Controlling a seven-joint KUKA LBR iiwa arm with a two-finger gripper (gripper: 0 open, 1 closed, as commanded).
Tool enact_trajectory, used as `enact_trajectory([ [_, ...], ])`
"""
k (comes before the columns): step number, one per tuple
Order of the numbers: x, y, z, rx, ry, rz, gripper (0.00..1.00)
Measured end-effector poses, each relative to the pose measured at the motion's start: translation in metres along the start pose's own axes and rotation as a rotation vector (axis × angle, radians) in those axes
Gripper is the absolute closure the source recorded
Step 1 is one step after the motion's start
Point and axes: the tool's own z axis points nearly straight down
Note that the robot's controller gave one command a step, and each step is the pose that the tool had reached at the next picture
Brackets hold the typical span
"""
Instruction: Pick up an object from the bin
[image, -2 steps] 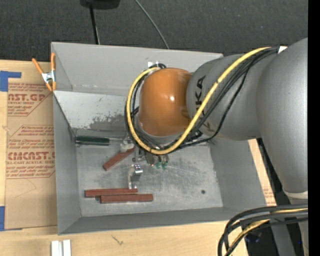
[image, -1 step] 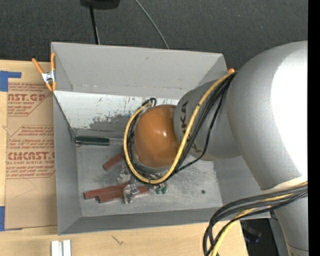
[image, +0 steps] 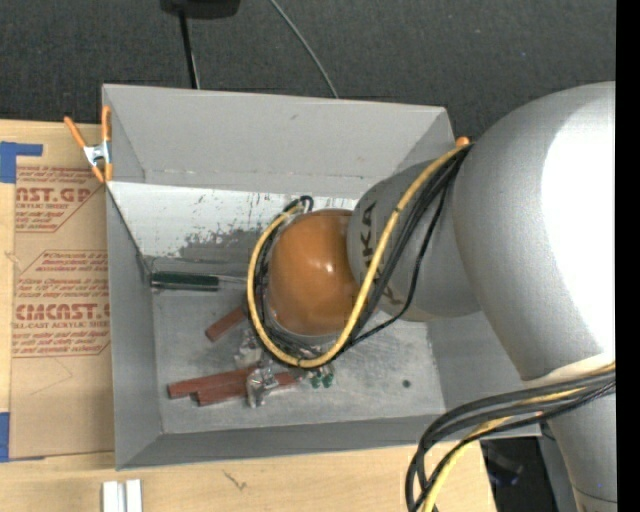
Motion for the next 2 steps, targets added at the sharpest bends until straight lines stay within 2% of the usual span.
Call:
enact_trajectory([
  [1,-0.0064,0.0043,-0.1714,0.002,0.007,-0.037,1.0],
  [2,-0.0057,0.0043,-0.1695,0.002,0.01,-0.037,1.0],
])
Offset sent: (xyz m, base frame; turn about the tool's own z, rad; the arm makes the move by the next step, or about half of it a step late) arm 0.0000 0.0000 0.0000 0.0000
